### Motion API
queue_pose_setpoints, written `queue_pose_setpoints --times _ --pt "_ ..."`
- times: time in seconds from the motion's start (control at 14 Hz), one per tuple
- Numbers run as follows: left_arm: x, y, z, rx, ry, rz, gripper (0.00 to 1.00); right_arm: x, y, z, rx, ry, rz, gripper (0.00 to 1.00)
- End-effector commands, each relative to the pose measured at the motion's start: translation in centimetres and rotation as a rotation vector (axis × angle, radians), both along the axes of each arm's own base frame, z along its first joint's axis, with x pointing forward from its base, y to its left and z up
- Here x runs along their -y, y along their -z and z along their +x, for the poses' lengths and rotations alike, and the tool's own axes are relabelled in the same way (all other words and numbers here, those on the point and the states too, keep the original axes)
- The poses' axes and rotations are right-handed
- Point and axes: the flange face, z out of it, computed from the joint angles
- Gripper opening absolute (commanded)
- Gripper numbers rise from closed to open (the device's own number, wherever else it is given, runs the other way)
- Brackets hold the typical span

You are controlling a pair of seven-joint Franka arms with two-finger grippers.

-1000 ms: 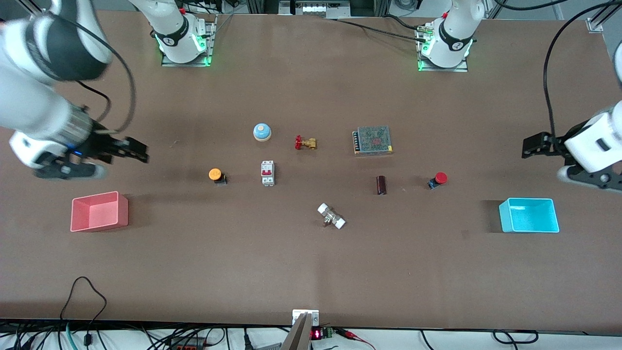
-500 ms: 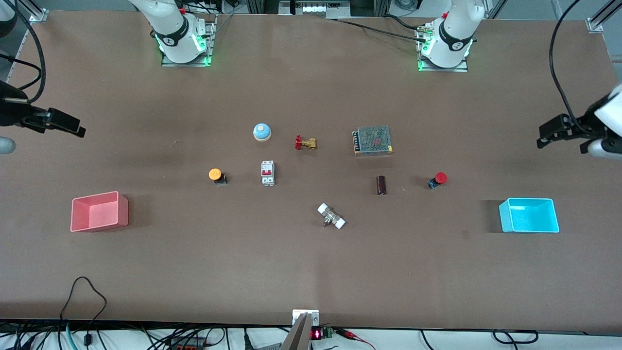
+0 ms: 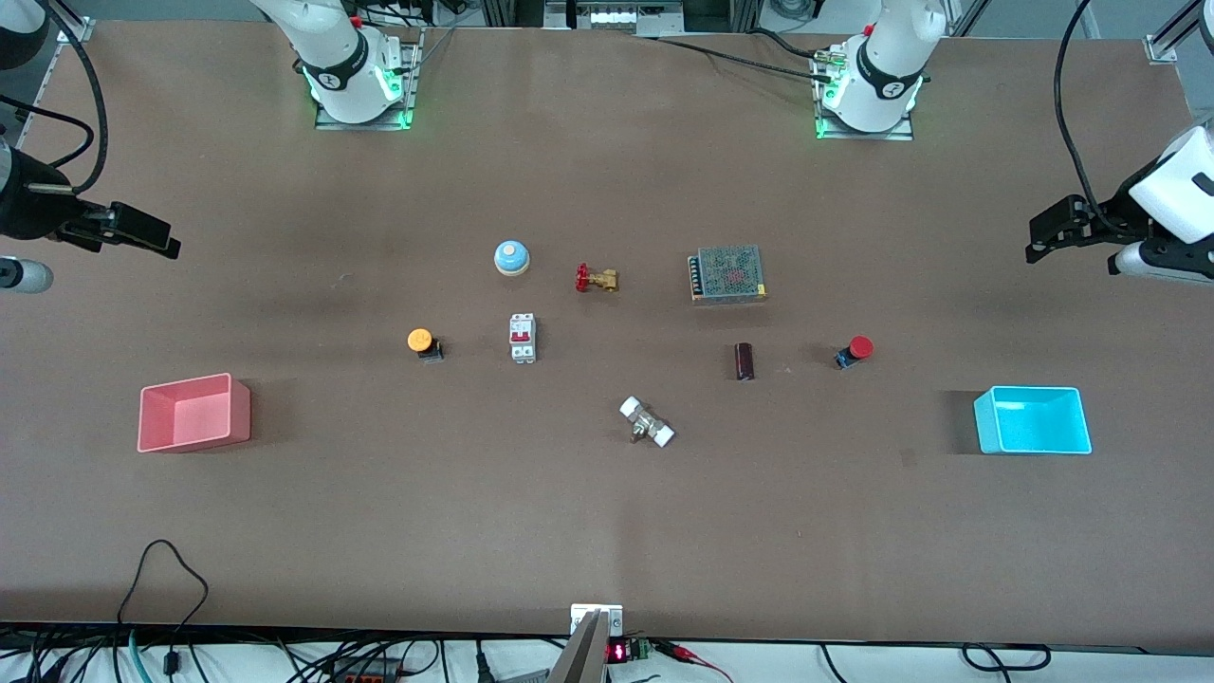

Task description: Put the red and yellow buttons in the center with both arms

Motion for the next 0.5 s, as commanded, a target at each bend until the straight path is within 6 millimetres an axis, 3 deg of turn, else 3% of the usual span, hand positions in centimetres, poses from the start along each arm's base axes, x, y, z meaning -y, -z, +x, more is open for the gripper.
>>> queue_pose_setpoints --times 0.0,0.43 --pt "-0.07 -0.31 -0.49 0.007 0.002 0.005 1.00 -0.69 -0.39 -1.65 0.018 -0.012 -0.010 1.00" --pt "0.11 -0.67 -0.27 0.012 0.003 0.006 1.00 -1.21 -0.41 -1.72 0.013 -0.022 -0.033 1.00"
